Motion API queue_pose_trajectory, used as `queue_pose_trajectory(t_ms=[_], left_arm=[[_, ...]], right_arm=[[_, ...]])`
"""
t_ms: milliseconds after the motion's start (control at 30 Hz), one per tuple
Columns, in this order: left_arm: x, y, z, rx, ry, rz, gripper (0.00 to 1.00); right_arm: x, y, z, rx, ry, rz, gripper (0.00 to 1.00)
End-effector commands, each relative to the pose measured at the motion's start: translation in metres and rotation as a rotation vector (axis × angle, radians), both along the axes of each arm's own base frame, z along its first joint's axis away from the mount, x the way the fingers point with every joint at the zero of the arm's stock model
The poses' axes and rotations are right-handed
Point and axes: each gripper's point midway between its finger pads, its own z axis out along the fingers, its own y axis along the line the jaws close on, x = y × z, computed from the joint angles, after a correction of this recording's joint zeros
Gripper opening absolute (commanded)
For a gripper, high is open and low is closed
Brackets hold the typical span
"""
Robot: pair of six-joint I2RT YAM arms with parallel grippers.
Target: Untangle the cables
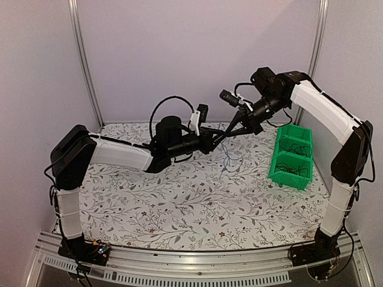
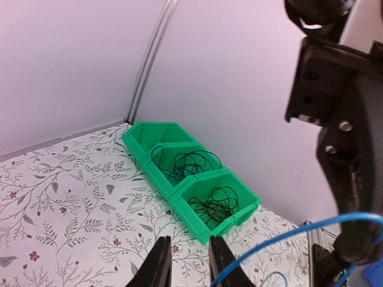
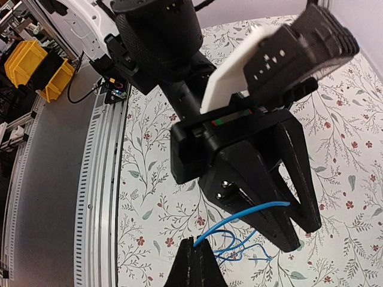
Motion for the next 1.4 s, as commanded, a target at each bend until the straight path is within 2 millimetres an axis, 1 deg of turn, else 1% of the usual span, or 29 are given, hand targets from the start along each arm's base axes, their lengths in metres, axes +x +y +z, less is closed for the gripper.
queue_pose_trajectory(t_ms=[0,33,100,167,233,300,367,400,433,500,600,733,833,933,967,1067,1167,1267,1300,1333,1367], left_arm=[[0.064,0.041,-0.026,0.039,0.104,0.354,0.25],[0.079,0.061,-0.042,0.076,0.146,0.464,0.25],[0.103,0.102,-0.071,0.119,0.232,0.616,0.26],[0.12,0.144,-0.098,0.117,0.339,0.745,0.25],[0.129,0.182,-0.121,0.122,0.412,0.836,0.24],[0.133,0.209,-0.136,0.14,0.455,0.893,0.25],[0.134,0.228,-0.145,0.161,0.475,0.924,0.24],[0.134,0.231,-0.146,0.164,0.48,0.926,0.24],[0.132,0.234,-0.147,0.169,0.484,0.924,0.25],[0.128,0.232,-0.144,0.171,0.478,0.906,0.26],[0.12,0.224,-0.137,0.157,0.487,0.848,0.28],[0.105,0.21,-0.125,0.143,0.491,0.781,0.3],[0.094,0.197,-0.115,0.148,0.484,0.724,0.31],[0.082,0.18,-0.106,0.158,0.478,0.654,0.32],[0.078,0.175,-0.102,0.161,0.474,0.633,0.32],[0.068,0.163,-0.093,0.174,0.462,0.582,0.33],[0.06,0.157,-0.088,0.193,0.453,0.553,0.34],[0.054,0.155,-0.083,0.208,0.447,0.541,0.34],[0.053,0.155,-0.082,0.213,0.445,0.539,0.34],[0.052,0.154,-0.081,0.217,0.443,0.536,0.34],[0.051,0.154,-0.081,0.22,0.444,0.534,0.34]], right_arm=[[-0.009,0.0,0.039,0.052,-0.051,0.017,0.0],[-0.01,-0.001,0.047,0.062,-0.069,0.018,0.0],[-0.012,-0.002,0.059,0.079,-0.099,0.015,0.0],[-0.015,-0.004,0.074,0.1,-0.128,0.006,0.0],[-0.017,-0.006,0.086,0.118,-0.16,-0.003,0.0],[-0.019,-0.008,0.098,0.131,-0.19,-0.014,0.0],[-0.019,-0.01,0.107,0.136,-0.222,-0.03,0.0],[-0.017,-0.011,0.108,0.132,-0.232,-0.042,0.0],[-0.014,-0.012,0.109,0.126,-0.245,-0.055,0.0],[-0.008,-0.015,0.107,0.108,-0.263,-0.081,0.0],[0.008,-0.025,0.103,0.09,-0.266,-0.132,0.0],[0.038,-0.047,0.096,0.073,-0.256,-0.218,0.0],[0.067,-0.069,0.085,0.032,-0.279,-0.304,0.0],[0.1,-0.099,0.076,0.007,-0.302,-0.409,0.0],[0.113,-0.116,0.073,-0.005,-0.316,-0.459,0.0],[0.144,-0.152,0.065,-0.051,-0.358,-0.57,0.0],[0.174,-0.189,0.057,-0.101,-0.405,-0.669,0.0],[0.2,-0.224,0.055,-0.132,-0.46,-0.766,0.0],[0.209,-0.234,0.053,-0.142,-0.471,-0.796,0.0],[0.214,-0.238,0.052,-0.149,-0.484,-0.813,0.0],[0.223,-0.26,0.051,-0.165,-0.496,-0.862,0.0]])
